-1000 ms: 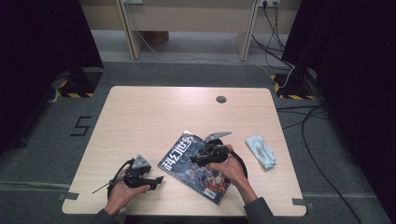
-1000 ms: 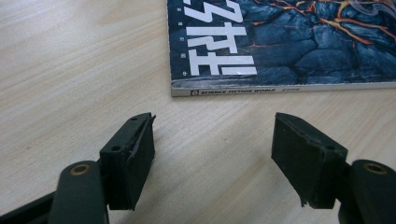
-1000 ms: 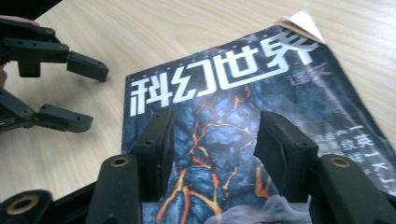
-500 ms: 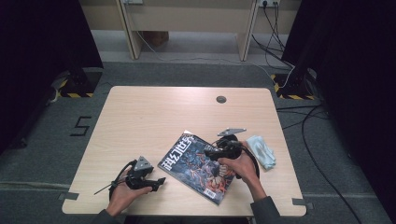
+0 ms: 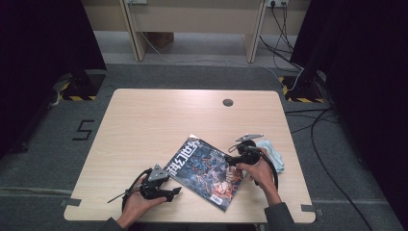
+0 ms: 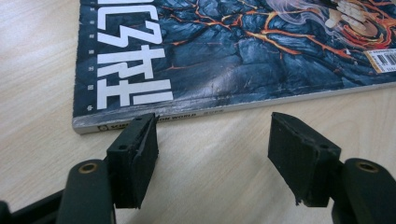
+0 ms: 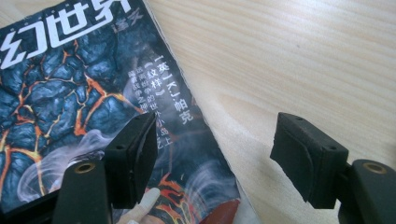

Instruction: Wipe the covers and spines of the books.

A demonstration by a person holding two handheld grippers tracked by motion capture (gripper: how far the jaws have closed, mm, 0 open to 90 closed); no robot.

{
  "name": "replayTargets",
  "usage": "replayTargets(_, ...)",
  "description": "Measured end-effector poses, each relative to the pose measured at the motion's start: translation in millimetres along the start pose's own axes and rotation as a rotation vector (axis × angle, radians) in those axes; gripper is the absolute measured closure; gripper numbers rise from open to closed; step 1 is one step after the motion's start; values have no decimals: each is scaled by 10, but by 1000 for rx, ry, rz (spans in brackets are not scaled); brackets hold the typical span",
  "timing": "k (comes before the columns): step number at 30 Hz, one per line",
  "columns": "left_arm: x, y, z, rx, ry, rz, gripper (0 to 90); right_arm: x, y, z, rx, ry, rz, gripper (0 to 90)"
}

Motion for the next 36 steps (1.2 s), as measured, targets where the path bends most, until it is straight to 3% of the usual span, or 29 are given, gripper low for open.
replayTargets(10,42,46,-24,7,-8,4,320,56,-51,-27,-28,12,-24,320)
replayTargets(19,40,105,-89,-19,-17,32,313,78,-91,-136,-80,45,-35,337)
replayTargets(24,62,148,-152,-27,0,37,303,42,-115,-185,-101,34,-44,328)
replayTargets(27,94,203,-236,-54,10,56,289,-22,-175,-220,-121,36,-58,317)
replayTargets(31,139,260,-304,-63,34,68,288,-73,-243,-244,-116,36,-58,314)
replayTargets(33,193,329,-385,-75,49,82,295,-129,-319,-265,-114,59,-62,313)
replayTargets(36,251,382,-423,-57,72,80,287,-173,-372,-294,-123,68,-63,309)
Point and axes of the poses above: each handheld gripper's, and its own axes: x roughly forward along the jaws, y roughly out of its top, z roughly to its right, the point moved 2 cm from there along x, roughly forward along the jaws, and after that the axes turned 14 degrees about -y, right-handed, at the moved point
